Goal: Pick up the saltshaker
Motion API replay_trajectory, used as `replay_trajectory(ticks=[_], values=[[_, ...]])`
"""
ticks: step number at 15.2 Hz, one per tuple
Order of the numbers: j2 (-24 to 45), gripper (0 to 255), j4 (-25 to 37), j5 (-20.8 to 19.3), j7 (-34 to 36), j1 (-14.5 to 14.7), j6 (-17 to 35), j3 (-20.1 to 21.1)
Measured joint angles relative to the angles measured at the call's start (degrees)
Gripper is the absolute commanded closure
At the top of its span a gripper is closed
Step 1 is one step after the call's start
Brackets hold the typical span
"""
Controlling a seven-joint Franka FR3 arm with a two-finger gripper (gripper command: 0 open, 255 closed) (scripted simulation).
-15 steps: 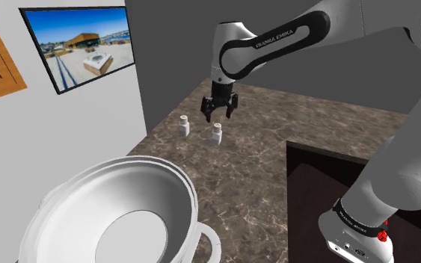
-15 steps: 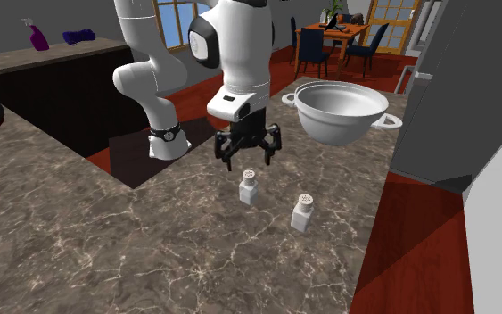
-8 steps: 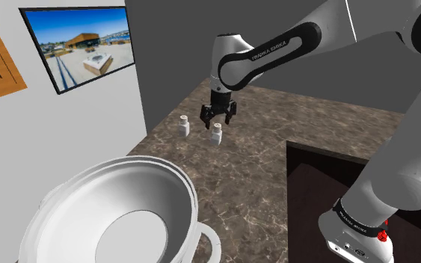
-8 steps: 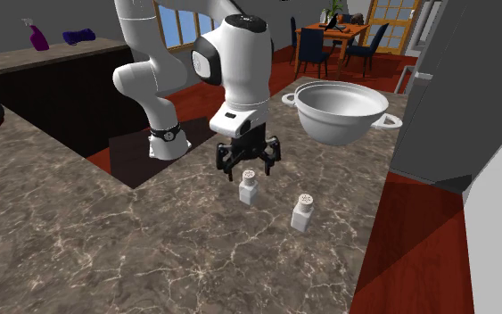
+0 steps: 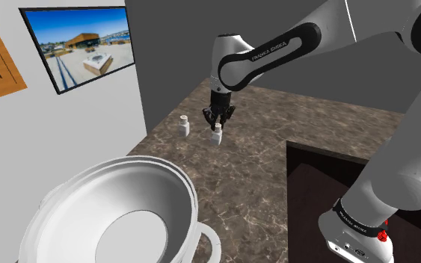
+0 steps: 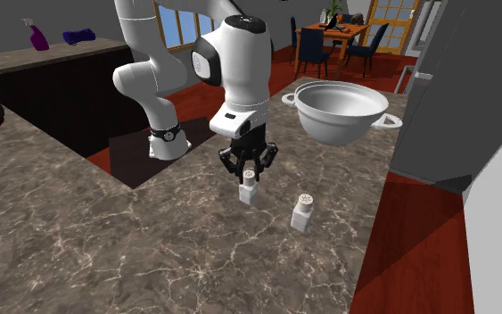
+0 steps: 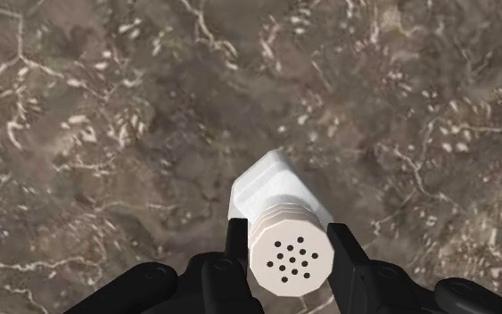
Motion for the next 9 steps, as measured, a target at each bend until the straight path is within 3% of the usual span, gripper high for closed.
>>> replay_trajectory(ticks=[9], values=[[-2.0, 255, 2.2, 0.4, -0.2, 0.0, -4.3, 0.0]])
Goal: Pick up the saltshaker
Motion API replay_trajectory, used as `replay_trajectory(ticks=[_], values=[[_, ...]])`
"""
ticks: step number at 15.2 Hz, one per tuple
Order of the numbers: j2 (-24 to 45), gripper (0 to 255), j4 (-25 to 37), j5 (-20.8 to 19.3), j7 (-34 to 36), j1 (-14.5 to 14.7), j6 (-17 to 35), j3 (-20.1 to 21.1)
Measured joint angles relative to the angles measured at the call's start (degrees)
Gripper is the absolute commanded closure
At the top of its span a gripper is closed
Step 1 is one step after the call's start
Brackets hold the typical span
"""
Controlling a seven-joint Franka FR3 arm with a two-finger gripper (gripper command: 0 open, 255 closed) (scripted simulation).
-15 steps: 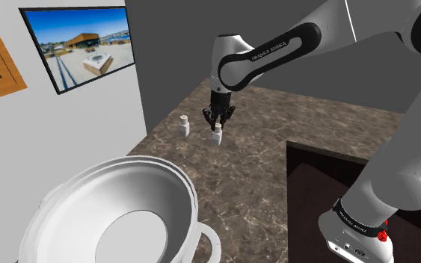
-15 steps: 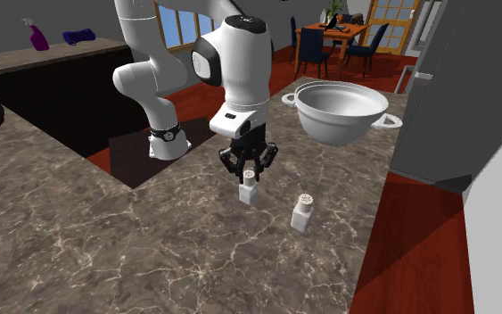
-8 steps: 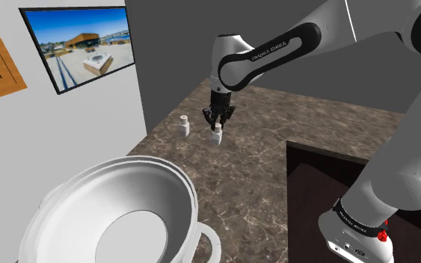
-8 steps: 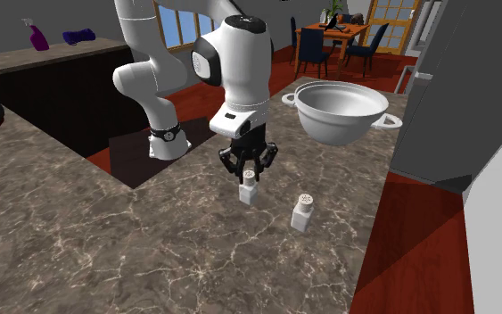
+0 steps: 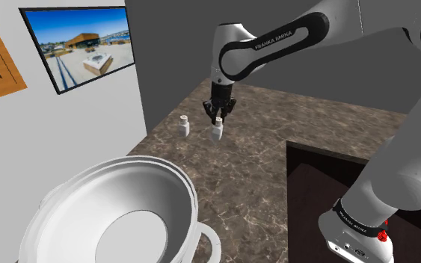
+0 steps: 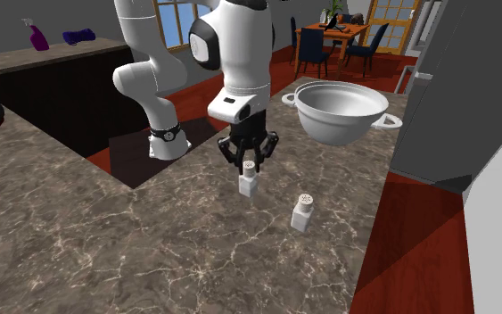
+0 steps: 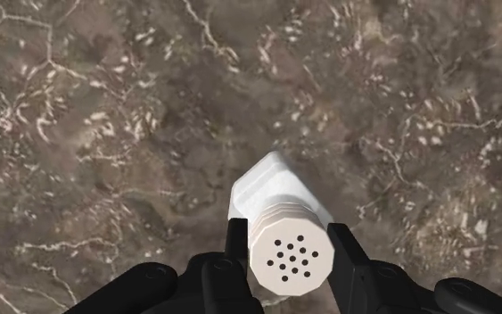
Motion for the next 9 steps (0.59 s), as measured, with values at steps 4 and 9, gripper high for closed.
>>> replay_trajectory(ticks=[4, 9], values=[[-1.1, 255, 1.8, 0.2, -0.1, 0.0, -2.9, 0.0], [-2.2, 255, 4.3, 0.3, -0.1, 0.0, -6.5, 0.0]])
